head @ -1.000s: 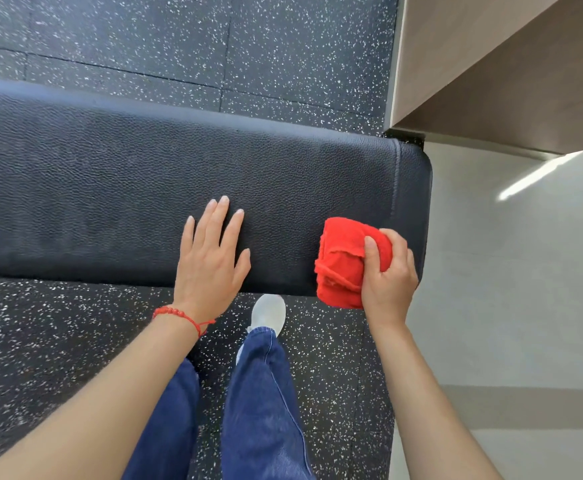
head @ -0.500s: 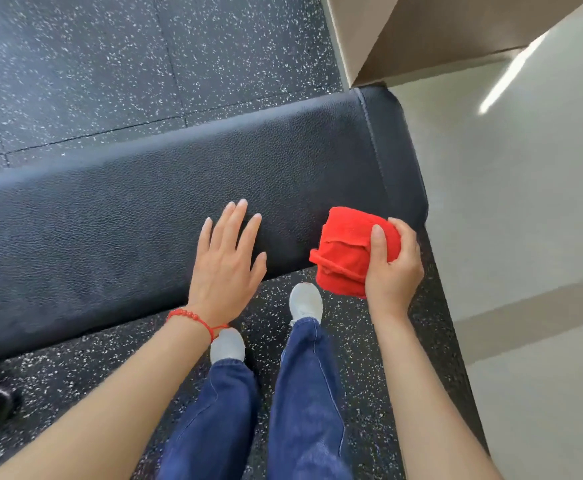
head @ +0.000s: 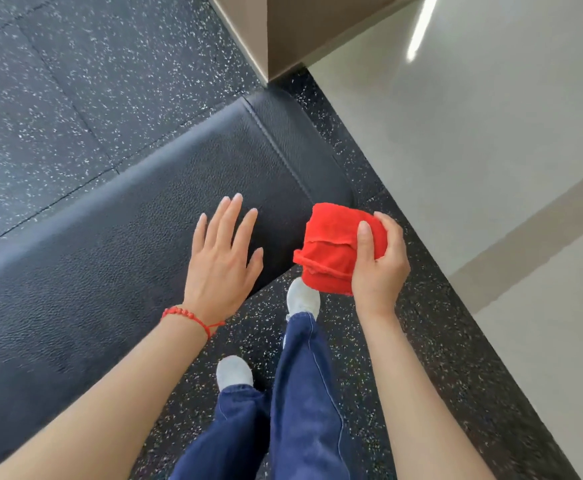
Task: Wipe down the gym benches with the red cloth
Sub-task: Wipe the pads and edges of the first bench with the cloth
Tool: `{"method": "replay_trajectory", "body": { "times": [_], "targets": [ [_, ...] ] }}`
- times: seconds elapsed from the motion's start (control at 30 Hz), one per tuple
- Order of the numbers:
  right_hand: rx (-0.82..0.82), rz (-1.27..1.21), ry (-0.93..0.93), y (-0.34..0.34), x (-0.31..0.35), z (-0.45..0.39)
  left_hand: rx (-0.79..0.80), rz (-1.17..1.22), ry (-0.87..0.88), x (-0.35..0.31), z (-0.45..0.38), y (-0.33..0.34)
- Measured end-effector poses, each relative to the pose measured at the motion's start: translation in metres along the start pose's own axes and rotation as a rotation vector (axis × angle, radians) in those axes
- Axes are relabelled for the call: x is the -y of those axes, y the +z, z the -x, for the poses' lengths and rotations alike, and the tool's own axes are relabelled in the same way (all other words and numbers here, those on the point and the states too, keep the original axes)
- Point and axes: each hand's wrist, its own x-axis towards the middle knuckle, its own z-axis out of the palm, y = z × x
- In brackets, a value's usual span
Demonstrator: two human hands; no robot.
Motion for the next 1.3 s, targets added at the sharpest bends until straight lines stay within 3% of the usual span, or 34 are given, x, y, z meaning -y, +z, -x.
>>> {"method": "replay_trajectory", "body": {
  "times": [0.37,0.63,1.03,1.3],
  "targets": [
    [-0.057,-0.118,0.217,0.014,-0.019,-0.025,0.095,-0.106,0.155,-0.017,-0.07,0.016],
    [-0.192,-0.068,0.261,0.024,-0.01,-0.015,0.154,-0.152,0.243,0.002,-0.064,0.018],
    [-0.411,-0.211,0.432,0.044,0.0,0.03,0.186,-0.169,0.385,0.031,-0.043,0.015],
    [-0.462,-0.197,0.533,0.05,0.0,0.093,0.16,-0.181,0.443,0.043,-0.03,0.021]
  ]
}}
